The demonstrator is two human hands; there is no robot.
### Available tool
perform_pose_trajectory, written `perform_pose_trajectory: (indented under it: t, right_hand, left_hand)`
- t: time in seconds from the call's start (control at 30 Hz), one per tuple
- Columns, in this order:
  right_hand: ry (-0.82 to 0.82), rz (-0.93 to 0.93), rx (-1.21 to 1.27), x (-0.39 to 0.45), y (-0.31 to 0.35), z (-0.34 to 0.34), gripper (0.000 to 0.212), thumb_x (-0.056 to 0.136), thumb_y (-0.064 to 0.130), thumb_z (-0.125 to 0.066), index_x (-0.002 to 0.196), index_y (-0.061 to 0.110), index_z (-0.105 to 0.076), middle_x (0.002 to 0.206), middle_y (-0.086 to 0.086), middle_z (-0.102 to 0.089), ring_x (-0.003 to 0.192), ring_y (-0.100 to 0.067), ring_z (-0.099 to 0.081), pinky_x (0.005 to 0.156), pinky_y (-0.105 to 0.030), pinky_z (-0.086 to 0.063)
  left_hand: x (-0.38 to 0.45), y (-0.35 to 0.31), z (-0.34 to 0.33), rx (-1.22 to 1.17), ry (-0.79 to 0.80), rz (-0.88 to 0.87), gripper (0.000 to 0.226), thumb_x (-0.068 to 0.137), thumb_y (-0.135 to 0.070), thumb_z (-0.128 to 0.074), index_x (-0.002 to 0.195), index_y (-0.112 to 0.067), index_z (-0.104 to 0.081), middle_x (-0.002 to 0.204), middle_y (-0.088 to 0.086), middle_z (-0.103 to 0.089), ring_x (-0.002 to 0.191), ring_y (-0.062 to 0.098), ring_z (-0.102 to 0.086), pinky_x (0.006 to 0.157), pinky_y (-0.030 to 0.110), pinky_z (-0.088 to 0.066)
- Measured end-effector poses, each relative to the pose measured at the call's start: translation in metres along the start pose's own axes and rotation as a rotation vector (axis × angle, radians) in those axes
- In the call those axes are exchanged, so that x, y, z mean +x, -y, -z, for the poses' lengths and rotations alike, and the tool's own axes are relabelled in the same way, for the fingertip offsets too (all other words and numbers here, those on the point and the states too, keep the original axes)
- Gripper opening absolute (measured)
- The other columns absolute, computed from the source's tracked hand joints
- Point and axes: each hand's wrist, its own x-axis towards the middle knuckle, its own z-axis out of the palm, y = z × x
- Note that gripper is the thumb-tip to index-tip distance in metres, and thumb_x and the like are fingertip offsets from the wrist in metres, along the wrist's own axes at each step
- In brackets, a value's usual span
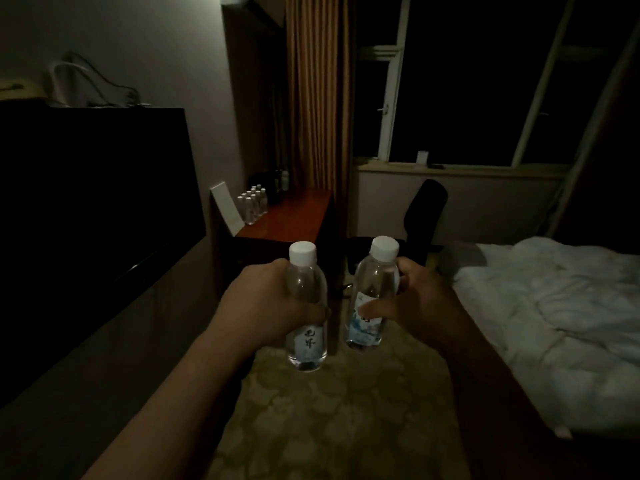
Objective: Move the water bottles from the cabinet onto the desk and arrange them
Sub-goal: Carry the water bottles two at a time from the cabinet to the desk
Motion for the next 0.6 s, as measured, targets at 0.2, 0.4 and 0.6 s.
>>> perform_pose_trajectory:
  t: [0.2,0.4,0.6]
  right_hand:
    - [-0.098,-0.031,-0.031,0.112,-0.015,0.007,0.057,0.062,0.025,-0.090,0.110,0.035,-0.060,0.100,0.013,-0.069,0.085,-0.004,-0.068,0.063,-0.026,-0.058]
    - [-0.165,-0.021,0.003,0.211,-0.030,0.010,0.053,0.065,0.017,-0.089,0.110,0.024,-0.062,0.104,0.004,-0.070,0.099,-0.013,-0.067,0.088,-0.043,-0.056]
    - [-0.226,-0.099,0.020,0.298,-0.060,0.015,0.055,0.057,0.022,-0.092,0.105,0.030,-0.065,0.098,0.008,-0.072,0.095,-0.010,-0.068,0.084,-0.036,-0.056]
  left_hand:
    - [0.138,0.018,-0.016,-0.032,0.042,-0.183,0.035,0.065,-0.049,-0.081,0.087,-0.029,-0.064,0.082,-0.011,-0.069,0.076,0.003,-0.066,0.070,0.039,-0.060]
    - [0.276,0.035,-0.033,0.029,0.097,-0.260,0.053,0.064,-0.059,-0.079,0.103,-0.028,-0.061,0.091,-0.012,-0.067,0.082,0.004,-0.065,0.074,0.035,-0.059]
    - [0.380,0.046,-0.061,0.012,0.158,-0.270,0.057,0.064,-0.058,-0.077,0.108,-0.026,-0.059,0.095,-0.010,-0.066,0.084,0.008,-0.064,0.075,0.037,-0.058]
